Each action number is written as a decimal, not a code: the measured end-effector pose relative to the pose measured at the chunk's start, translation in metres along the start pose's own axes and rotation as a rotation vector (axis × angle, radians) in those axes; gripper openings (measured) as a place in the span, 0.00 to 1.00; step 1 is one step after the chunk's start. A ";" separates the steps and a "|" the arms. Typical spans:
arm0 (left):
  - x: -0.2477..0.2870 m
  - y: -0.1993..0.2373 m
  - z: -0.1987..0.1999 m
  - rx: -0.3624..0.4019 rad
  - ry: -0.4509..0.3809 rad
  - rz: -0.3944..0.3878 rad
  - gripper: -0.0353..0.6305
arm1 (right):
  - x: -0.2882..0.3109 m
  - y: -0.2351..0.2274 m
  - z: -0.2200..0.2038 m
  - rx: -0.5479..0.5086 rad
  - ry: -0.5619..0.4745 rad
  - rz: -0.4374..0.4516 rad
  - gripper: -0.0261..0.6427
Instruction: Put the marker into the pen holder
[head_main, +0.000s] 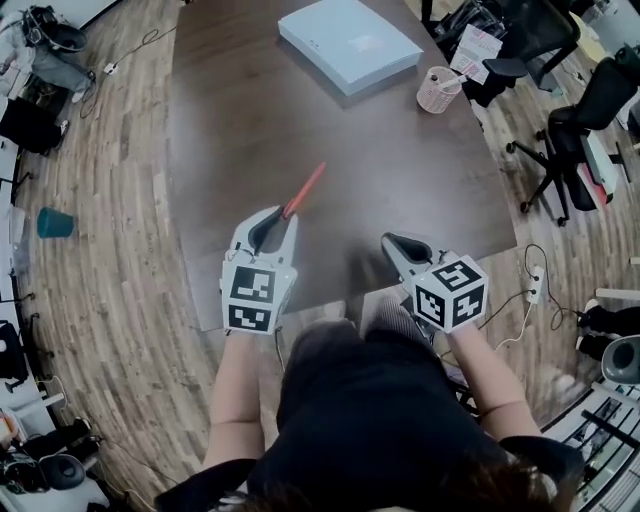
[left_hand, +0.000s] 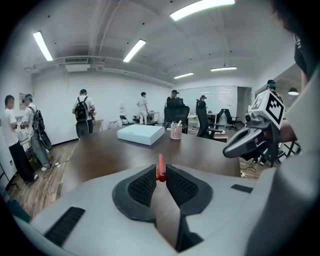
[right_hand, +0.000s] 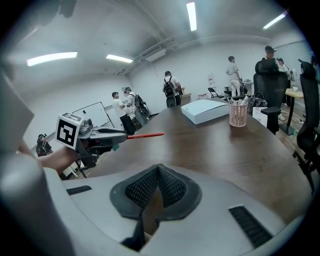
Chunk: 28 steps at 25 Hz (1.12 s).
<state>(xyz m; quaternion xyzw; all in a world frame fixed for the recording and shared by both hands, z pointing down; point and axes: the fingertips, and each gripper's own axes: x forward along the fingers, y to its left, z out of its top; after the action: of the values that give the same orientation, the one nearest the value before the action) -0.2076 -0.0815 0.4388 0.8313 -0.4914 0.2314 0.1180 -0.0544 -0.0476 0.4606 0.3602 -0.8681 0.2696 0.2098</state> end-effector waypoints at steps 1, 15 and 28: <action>0.002 -0.004 0.007 0.007 -0.008 -0.005 0.17 | -0.004 -0.006 0.002 0.000 -0.009 -0.006 0.07; 0.081 -0.090 0.127 0.030 -0.100 0.008 0.17 | -0.048 -0.149 0.057 -0.069 -0.072 0.024 0.07; 0.173 -0.153 0.213 0.098 -0.100 0.027 0.17 | -0.068 -0.269 0.089 -0.078 -0.073 0.059 0.07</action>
<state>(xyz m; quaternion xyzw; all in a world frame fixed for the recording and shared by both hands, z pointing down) 0.0537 -0.2288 0.3462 0.8399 -0.4959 0.2149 0.0495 0.1736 -0.2281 0.4397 0.3357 -0.8951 0.2284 0.1840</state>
